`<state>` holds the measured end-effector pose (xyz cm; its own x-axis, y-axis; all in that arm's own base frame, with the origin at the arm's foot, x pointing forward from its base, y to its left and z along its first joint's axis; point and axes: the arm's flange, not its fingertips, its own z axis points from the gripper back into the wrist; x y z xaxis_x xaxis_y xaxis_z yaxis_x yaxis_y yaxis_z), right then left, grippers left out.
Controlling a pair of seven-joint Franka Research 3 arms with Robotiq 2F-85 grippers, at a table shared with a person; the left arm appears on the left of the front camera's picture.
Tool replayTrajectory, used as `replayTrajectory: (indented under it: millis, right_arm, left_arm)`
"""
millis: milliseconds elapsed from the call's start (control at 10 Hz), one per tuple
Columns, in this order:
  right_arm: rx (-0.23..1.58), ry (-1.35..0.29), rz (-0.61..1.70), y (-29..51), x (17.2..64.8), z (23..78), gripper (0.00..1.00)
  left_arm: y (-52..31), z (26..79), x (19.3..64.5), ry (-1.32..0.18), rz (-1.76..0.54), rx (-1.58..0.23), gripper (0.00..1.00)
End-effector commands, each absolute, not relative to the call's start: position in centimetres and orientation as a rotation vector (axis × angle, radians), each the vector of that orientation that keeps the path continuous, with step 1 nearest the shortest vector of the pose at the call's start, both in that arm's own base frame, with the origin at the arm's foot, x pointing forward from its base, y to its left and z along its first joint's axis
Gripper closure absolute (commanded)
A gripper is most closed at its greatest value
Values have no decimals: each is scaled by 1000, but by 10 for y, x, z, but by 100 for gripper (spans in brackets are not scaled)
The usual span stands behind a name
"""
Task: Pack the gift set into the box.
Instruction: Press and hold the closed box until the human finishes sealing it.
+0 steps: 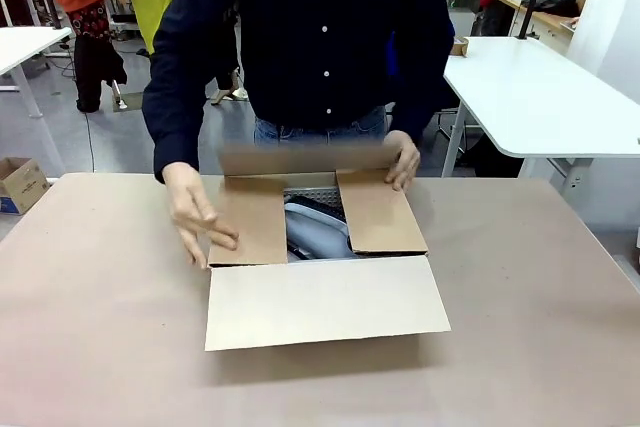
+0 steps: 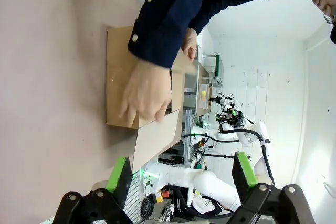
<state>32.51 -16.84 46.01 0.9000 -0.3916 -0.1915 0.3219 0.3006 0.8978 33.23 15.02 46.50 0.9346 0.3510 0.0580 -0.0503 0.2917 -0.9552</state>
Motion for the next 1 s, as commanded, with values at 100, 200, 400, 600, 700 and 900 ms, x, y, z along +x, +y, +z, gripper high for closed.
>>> replayTrajectory:
  millis: [100,200,400,600,700,900]
  right_arm:
    - [1198,-85,-462,-165,326,460,0]
    - [1198,-85,-462,-165,326,460,0]
    - [1198,-85,-462,-165,326,460,0]
    - [1198,-85,-462,-165,326,460,0]
    - [1198,-85,-462,-165,326,460,0]
    - [1198,-85,-462,-165,326,460,0]
  left_arm:
    - [150,466,329,-274,263,-1253,0]
    - [150,466,329,-274,263,-1253,0]
    - [150,466,329,-274,263,-1253,0]
    - [150,466,329,-274,263,-1253,0]
    - [150,466,329,-274,263,-1253,0]
    - [150,466,329,-274,263,-1253,0]
